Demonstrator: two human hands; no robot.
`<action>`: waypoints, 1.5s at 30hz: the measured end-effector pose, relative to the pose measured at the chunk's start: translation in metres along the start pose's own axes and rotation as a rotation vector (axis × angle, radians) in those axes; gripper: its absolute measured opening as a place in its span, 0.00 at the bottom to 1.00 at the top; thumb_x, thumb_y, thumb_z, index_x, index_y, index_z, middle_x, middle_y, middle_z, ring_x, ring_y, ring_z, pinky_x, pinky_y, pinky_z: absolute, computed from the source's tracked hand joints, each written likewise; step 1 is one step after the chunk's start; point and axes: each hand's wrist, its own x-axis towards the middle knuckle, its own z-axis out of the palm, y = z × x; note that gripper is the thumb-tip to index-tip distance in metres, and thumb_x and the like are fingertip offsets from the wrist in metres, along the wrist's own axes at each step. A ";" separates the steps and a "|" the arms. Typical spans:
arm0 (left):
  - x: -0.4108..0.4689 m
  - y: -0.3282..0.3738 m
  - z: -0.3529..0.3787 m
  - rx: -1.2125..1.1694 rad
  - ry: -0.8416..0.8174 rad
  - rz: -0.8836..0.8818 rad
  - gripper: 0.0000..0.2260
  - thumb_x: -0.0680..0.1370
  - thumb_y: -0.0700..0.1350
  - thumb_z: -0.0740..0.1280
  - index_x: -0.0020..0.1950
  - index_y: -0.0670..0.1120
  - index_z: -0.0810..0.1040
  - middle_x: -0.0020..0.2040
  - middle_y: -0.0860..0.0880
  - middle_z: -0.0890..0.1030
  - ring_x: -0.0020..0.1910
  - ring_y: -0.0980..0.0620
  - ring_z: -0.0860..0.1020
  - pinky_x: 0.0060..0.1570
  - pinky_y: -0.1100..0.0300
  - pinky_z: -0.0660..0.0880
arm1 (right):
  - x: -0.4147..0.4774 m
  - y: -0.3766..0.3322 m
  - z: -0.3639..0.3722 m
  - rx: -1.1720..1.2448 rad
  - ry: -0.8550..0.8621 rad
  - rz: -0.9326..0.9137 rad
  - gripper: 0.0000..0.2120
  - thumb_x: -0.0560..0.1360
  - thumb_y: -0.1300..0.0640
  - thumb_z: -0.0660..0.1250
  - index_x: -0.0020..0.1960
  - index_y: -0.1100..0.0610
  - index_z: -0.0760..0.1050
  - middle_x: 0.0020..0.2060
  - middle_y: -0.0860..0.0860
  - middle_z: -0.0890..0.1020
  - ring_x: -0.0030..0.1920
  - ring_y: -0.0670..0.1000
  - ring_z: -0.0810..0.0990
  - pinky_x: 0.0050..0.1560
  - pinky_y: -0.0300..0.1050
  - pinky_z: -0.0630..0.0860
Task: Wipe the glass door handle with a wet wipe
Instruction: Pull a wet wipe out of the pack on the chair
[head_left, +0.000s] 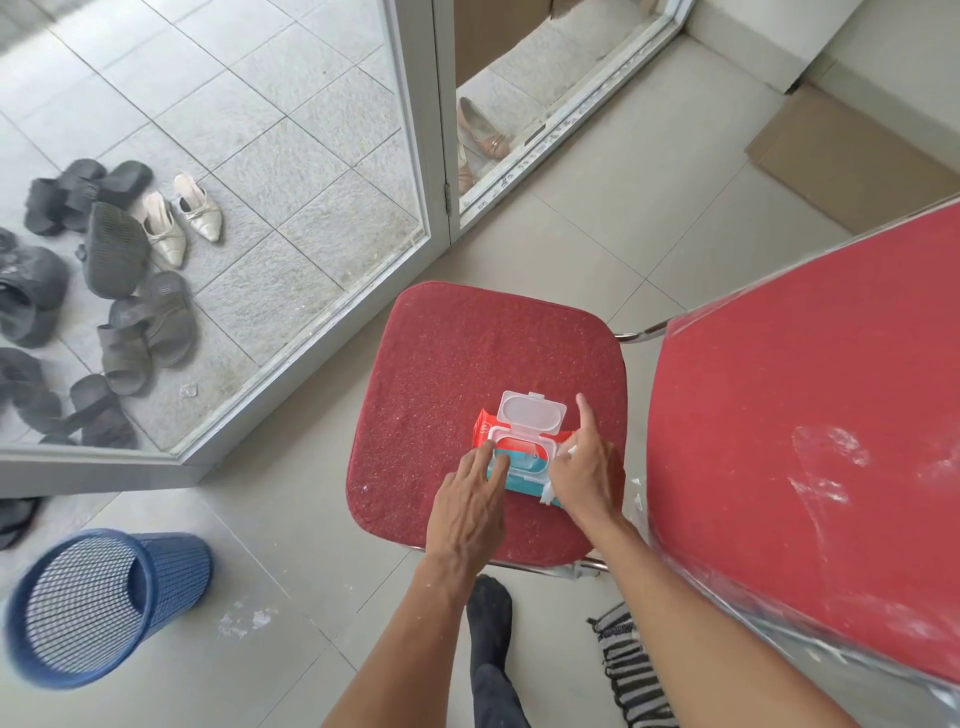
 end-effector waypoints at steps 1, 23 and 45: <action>-0.001 -0.001 0.000 0.033 -0.046 0.046 0.22 0.76 0.38 0.67 0.70 0.44 0.69 0.74 0.43 0.69 0.68 0.45 0.73 0.58 0.54 0.77 | 0.007 -0.003 -0.003 -0.012 -0.003 0.019 0.29 0.75 0.65 0.62 0.75 0.53 0.66 0.50 0.58 0.85 0.49 0.60 0.84 0.48 0.55 0.82; -0.010 -0.010 0.011 0.158 -0.069 0.175 0.30 0.75 0.39 0.69 0.76 0.42 0.66 0.78 0.44 0.65 0.74 0.44 0.69 0.64 0.52 0.74 | -0.055 0.019 0.008 -0.383 -0.172 -0.277 0.33 0.68 0.70 0.66 0.72 0.56 0.72 0.53 0.56 0.85 0.46 0.58 0.85 0.42 0.51 0.83; -0.004 -0.001 -0.082 -0.123 -0.148 -0.105 0.20 0.78 0.37 0.67 0.68 0.50 0.73 0.58 0.47 0.81 0.54 0.44 0.82 0.50 0.50 0.81 | -0.055 -0.087 -0.036 -0.118 -0.146 0.048 0.15 0.73 0.65 0.66 0.58 0.56 0.81 0.50 0.56 0.85 0.49 0.58 0.82 0.37 0.41 0.70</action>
